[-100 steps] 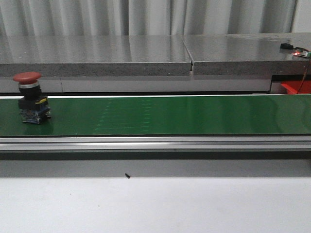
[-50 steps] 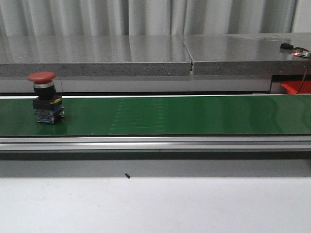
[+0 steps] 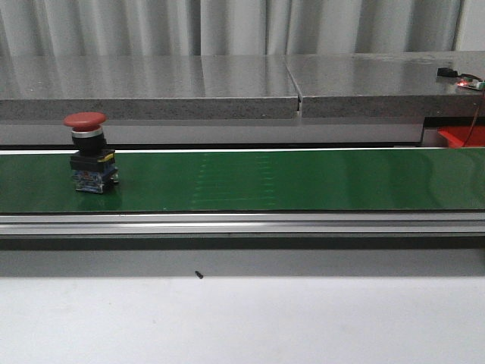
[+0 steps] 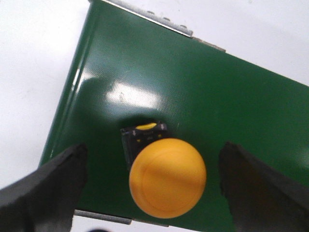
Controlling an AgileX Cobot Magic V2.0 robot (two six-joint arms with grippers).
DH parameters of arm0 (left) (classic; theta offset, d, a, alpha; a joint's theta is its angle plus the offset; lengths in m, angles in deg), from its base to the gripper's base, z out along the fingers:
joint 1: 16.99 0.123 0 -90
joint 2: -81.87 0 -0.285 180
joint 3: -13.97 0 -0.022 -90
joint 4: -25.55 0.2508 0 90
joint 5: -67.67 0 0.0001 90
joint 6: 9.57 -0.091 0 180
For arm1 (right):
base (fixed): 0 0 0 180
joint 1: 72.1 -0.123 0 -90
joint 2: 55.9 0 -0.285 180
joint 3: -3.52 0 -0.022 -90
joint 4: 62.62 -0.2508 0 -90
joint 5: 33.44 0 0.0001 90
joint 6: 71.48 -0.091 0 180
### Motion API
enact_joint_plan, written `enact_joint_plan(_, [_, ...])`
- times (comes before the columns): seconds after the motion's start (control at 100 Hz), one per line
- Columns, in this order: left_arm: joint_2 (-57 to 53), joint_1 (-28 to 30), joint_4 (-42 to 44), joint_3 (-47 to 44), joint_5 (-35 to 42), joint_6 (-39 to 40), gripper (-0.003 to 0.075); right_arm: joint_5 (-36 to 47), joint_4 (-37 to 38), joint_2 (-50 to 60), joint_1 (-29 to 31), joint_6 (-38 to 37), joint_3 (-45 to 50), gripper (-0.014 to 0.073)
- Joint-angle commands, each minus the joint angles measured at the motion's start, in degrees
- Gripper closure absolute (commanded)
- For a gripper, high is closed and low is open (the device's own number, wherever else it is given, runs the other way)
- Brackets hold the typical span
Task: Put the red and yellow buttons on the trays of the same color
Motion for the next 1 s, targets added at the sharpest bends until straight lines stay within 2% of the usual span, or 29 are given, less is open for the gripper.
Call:
enact_joint_plan(0.0, [-4.4, -0.4, -1.3, 1.3, 1.4, -0.7, 0.0166, 4.5, 0.0, -0.2, 0.0, 0.0, -1.3, 0.0661])
enact_joint_plan(0.05, [-5.5, -0.4, -1.3, 1.3, 1.7, -1.0, 0.0178, 4.5, 0.0, -0.2, 0.0, 0.0, -1.3, 0.0661])
enact_joint_plan(0.12, [-7.3, -0.4, -1.3, 1.3, 1.7, -1.9, 0.0243, 4.5, 0.0, -0.2, 0.0, 0.0, -1.3, 0.0661])
enact_joint_plan(0.19, [-9.2, -0.4, -1.3, 1.3, 1.5, -2.2, 0.0366, 4.5, 0.0, -0.2, 0.0, 0.0, -1.3, 0.0661])
enact_joint_plan(0.33, [-13.0, -0.9, -1.2, 1.3, 1.2, -2.3, 0.0668, 4.5, 0.0, -0.2, 0.0, 0.0, -1.3, 0.0661])
enact_joint_plan(0.34, [-13.3, -1.2, -1.2, 1.2, 1.2, -2.3, 0.0709, 4.5, 0.0, -0.2, 0.0, 0.0, -1.3, 0.0661])
enact_joint_plan(0.37, [-13.9, -1.4, -1.2, 1.1, 1.2, -2.7, 0.0742, 4.5, 0.0, -0.2, 0.0, 0.0, -1.3, 0.0661])
enact_joint_plan(0.54, [-17.9, -5.4, -1.2, 0.6, 0.9, -3.5, 0.0739, 4.5, 0.0, -0.2, 0.0, 0.0, -1.3, 0.0661])
enact_joint_plan(0.99, [-26.1, -21.4, -1.3, 0.3, 0.9, -3.7, 0.0739, 4.5, 0.0, -0.2, 0.0, 0.0, -1.3, 0.0661])
